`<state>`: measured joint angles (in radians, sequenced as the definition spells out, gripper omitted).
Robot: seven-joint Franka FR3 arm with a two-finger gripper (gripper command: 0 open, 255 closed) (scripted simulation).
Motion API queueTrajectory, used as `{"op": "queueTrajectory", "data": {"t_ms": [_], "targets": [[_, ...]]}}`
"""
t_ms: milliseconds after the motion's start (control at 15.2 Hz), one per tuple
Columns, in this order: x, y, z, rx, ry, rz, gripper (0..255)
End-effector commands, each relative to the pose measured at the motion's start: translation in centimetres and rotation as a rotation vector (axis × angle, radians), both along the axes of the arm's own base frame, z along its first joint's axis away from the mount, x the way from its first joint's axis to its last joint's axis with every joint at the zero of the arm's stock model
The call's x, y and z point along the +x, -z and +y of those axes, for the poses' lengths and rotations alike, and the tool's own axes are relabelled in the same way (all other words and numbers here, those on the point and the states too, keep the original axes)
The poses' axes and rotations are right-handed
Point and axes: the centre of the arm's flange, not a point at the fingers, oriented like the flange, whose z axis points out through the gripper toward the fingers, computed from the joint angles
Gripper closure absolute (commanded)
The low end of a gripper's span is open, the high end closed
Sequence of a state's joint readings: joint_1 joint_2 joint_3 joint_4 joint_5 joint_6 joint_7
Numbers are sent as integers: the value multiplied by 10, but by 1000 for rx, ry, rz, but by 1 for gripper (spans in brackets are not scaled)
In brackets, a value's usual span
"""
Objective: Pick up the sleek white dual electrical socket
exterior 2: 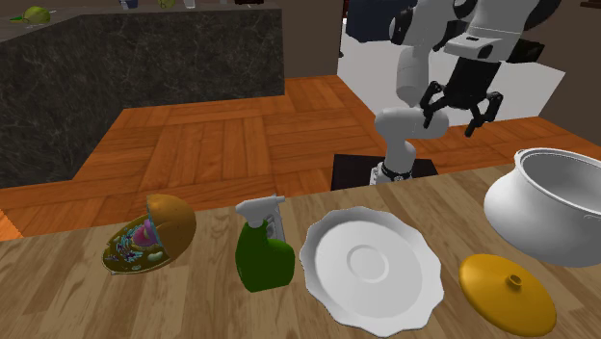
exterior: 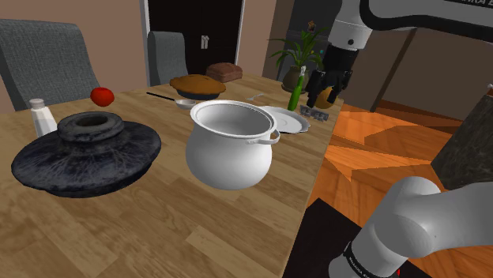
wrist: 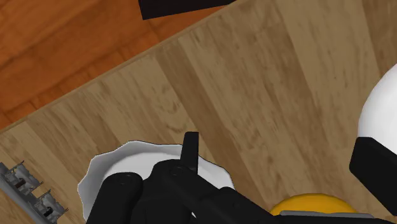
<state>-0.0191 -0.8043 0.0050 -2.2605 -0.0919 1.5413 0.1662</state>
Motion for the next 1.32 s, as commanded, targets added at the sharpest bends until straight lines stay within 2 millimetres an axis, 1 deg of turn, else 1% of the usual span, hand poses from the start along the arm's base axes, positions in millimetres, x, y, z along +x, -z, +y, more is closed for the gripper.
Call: {"op": "queueTrajectory", "data": {"t_ms": [0,660,1254], "targets": [[0,0,0,0,0,0,0],[34,66,-86,-169,-78,-15,0],[71,112,-169,-321,-149,-28,0]]}}
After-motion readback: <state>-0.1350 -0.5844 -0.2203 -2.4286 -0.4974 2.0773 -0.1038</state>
